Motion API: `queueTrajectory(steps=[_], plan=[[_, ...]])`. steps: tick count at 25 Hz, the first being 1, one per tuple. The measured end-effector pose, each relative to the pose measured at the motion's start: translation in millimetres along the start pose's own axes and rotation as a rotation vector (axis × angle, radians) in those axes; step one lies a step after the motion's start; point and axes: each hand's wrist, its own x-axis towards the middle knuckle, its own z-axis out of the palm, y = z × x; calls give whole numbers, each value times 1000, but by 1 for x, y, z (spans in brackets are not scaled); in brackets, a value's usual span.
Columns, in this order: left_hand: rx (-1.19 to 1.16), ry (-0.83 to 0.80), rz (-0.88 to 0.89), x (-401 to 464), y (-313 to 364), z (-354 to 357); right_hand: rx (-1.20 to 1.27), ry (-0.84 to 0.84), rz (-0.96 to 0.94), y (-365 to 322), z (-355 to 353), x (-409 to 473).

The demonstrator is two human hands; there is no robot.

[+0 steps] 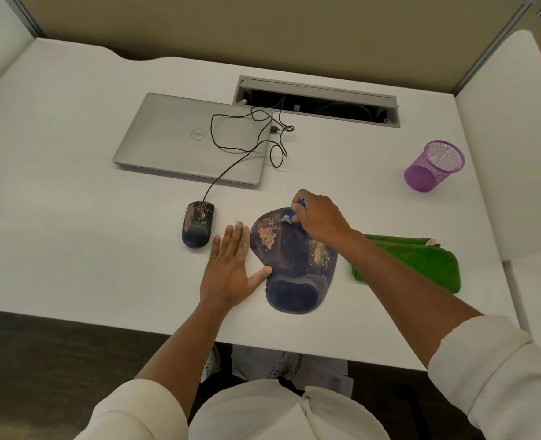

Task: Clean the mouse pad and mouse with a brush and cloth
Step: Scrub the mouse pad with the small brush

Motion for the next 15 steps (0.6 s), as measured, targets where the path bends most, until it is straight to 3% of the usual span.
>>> queueTrajectory(steps=[5, 9, 15], plan=[[35, -1, 16, 0, -1, 0, -58, 96, -25, -1, -1, -2], [46, 3, 22, 0, 0, 0, -143, -5, 70, 3, -3, -3], [58, -10, 15, 0, 1, -2, -22, 25, 64, 2, -15, -3]])
